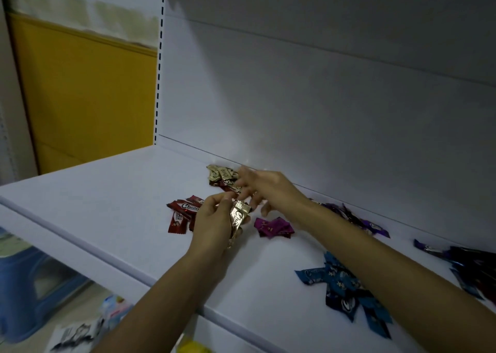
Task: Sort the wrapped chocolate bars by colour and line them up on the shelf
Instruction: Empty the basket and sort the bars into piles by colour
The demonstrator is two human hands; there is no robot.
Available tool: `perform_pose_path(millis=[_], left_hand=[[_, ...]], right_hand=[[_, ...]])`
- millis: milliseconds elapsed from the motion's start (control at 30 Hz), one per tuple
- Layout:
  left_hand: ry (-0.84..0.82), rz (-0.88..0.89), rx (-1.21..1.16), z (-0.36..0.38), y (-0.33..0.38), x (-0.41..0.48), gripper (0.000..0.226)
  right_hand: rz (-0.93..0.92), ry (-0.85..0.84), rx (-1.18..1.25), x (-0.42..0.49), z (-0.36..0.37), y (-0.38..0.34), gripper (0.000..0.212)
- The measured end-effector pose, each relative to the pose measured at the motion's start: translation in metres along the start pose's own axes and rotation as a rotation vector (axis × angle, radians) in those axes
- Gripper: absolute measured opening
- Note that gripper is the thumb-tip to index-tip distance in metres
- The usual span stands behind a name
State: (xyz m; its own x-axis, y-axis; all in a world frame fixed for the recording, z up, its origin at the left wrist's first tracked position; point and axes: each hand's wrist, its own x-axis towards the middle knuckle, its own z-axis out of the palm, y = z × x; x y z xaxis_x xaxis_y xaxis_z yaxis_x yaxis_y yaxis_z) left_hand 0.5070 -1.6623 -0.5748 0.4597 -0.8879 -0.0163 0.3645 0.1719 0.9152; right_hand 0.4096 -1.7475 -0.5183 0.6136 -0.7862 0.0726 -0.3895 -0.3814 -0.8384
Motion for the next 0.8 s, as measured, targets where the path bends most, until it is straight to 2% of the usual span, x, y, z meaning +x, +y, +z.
perform_pose_path(millis=[100, 200, 300, 467, 600, 700, 800], left_hand=[[0.014, -0.004, 0.007, 0.001, 0.0, 0.001, 0.025], [0.02, 0.011, 0.039, 0.002, 0.001, 0.0, 0.035], [-0.005, -0.008, 0.043, 0.0, 0.001, -0.003, 0.028], [-0.102, -0.126, -0.157, -0.004, 0.002, -0.007, 0.023], [-0.136, -0.112, -0.24, -0.006, 0.003, -0.008, 0.034], [-0.152, -0.108, -0.32, -0.006, 0.005, -0.01, 0.026], [-0.162, -0.089, -0.31, -0.005, 0.003, -0.011, 0.016]], right_hand=[[-0.114, -0.079, 0.003, -0.028, 0.001, -0.002, 0.016], [-0.078, -0.065, -0.01, -0.038, -0.002, 0.0, 0.02], [-0.034, -0.06, 0.028, -0.038, -0.003, 0.004, 0.012], [0.094, 0.124, 0.254, -0.029, -0.012, 0.017, 0.007], [0.206, 0.302, 0.517, -0.011, -0.022, 0.023, 0.004], [0.264, 0.422, 0.561, 0.008, -0.027, 0.024, 0.006], [0.27, 0.449, 0.557, 0.029, -0.026, 0.018, 0.012]])
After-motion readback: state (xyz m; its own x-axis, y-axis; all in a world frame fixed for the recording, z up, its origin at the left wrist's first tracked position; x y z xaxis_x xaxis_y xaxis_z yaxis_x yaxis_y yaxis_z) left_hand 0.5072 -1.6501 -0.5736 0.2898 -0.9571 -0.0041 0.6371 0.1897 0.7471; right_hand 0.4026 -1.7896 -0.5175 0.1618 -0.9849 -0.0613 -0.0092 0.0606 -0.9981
